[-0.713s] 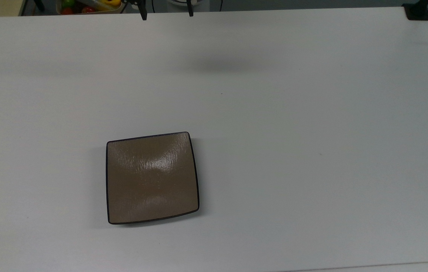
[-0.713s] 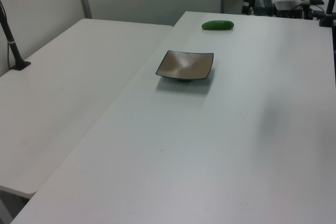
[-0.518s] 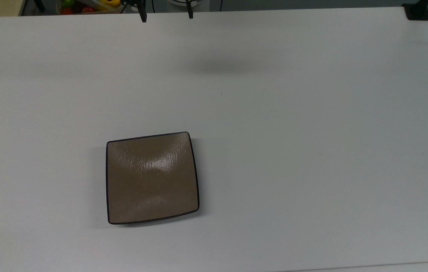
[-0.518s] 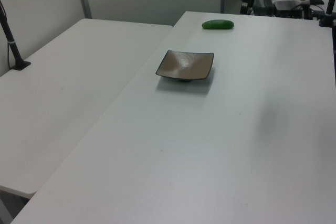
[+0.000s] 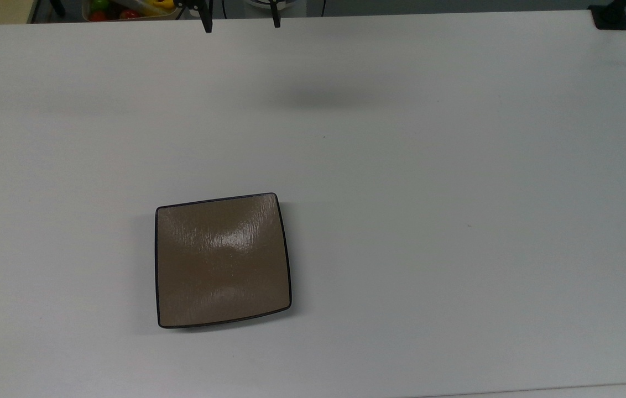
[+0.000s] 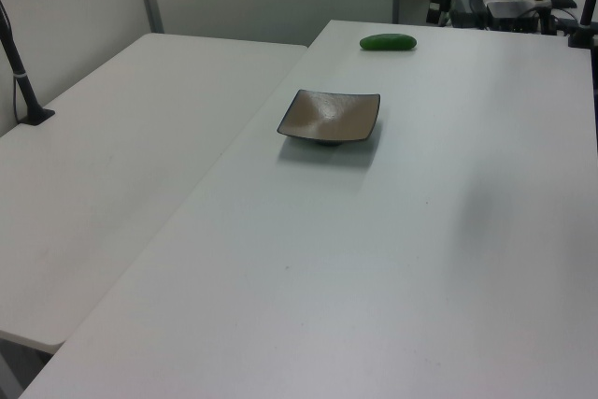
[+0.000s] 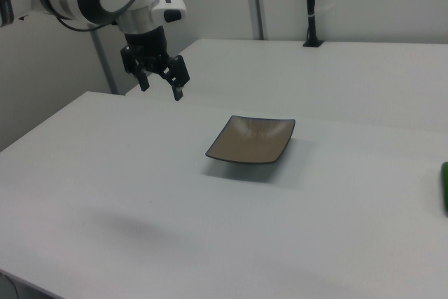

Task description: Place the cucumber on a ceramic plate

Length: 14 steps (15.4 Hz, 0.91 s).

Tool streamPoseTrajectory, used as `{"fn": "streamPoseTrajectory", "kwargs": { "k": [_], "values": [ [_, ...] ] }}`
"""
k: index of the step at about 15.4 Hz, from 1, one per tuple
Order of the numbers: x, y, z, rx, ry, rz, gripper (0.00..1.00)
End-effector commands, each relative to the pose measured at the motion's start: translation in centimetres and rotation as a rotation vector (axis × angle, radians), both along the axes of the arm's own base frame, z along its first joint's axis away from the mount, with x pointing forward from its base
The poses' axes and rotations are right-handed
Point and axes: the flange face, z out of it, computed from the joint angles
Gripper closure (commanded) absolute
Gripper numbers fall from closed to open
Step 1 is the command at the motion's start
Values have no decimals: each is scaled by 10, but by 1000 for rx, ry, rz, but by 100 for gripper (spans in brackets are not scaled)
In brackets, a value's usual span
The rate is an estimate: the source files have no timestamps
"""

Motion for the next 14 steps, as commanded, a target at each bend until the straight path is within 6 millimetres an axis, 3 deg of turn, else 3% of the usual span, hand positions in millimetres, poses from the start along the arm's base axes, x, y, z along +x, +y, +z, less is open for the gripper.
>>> {"fn": "streamPoseTrajectory", "kwargs": {
  "k": [1,7,14],
  "values": [
    [-1,-3,-1,18,-18,31,0],
    [-3,-35,-1,-28,-46,344,0],
    [-15,-54,-12,-6,59,393,0]
  ]
}}
